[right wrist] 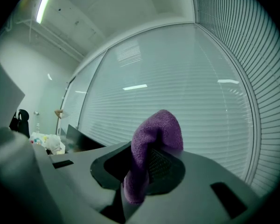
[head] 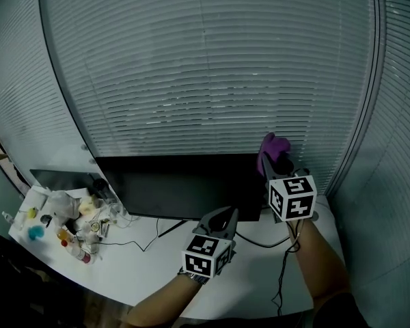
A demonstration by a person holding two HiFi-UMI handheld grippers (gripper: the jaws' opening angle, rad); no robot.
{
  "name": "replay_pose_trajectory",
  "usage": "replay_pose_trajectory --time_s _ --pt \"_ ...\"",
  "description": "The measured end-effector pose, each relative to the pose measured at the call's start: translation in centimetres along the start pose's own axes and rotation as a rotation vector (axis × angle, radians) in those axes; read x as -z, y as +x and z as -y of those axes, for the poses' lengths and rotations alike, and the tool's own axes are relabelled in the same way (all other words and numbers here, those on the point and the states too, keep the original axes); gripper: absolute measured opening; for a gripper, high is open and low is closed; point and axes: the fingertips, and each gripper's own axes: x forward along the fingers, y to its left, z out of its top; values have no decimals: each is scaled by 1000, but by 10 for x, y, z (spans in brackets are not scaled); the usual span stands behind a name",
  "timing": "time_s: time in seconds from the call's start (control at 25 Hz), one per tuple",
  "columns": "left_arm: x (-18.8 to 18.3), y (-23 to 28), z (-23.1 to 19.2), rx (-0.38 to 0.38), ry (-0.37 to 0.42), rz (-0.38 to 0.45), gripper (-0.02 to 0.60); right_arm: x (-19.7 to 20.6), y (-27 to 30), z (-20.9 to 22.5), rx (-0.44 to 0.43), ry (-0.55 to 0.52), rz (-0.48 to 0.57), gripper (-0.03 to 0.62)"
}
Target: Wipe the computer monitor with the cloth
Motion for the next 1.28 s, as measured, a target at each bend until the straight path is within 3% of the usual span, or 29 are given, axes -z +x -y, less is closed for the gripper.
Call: replay_pose_trajectory --time_s 0.24,0.56,0.88,1.28 --pt "9 -5 -24 1 -2 0 6 16 16 -13 13 -8 -28 80" --pt "20 -33 -70 52 -14 -15 6 29 41 -41 94 -21 -98 80" --pt "20 -76 -118 51 -44 1 6 17 65 -102 88 -77 -138 80" --pt "21 -134 -190 -5 -70 18 6 6 105 -196 26 -98 -155 80"
